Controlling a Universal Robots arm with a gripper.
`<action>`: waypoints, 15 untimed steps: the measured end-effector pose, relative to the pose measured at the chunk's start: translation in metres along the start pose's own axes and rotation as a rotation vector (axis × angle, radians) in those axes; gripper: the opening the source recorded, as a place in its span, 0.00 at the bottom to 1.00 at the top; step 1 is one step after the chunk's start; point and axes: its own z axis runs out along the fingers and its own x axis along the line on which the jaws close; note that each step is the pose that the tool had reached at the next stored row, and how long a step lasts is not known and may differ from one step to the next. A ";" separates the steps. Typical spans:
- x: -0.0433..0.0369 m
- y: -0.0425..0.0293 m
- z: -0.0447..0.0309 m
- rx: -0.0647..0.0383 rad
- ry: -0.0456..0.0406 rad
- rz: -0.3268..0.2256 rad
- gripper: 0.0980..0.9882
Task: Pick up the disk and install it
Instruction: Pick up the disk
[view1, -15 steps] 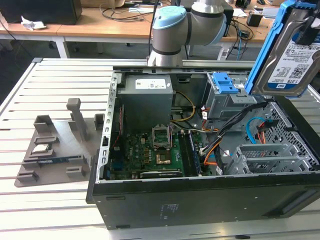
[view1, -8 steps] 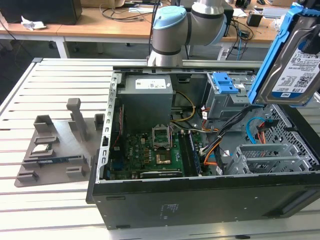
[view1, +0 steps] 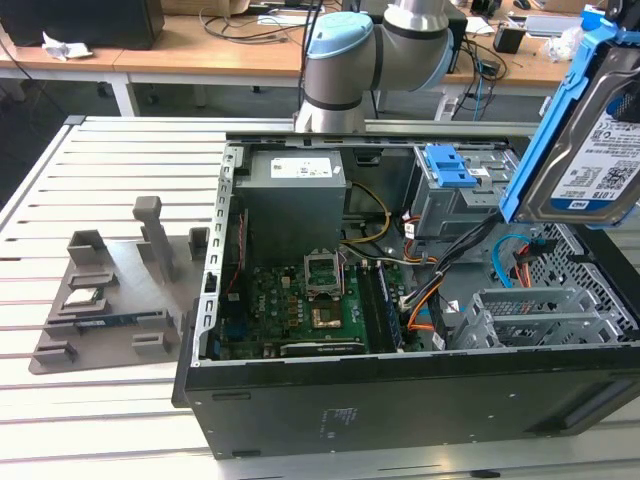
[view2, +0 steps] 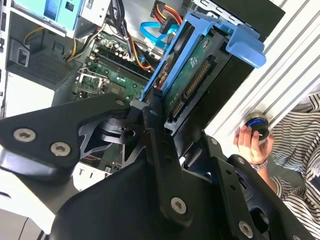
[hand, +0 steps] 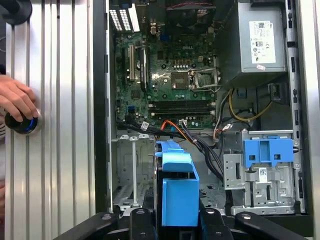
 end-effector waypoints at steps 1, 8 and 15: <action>0.0025 0.0000 0.0006 0.000 0.0001 0.000 0.30; 0.0108 -0.0004 0.0031 0.000 0.0015 0.001 0.30; 0.0208 -0.0008 0.0060 0.000 0.0036 0.002 0.30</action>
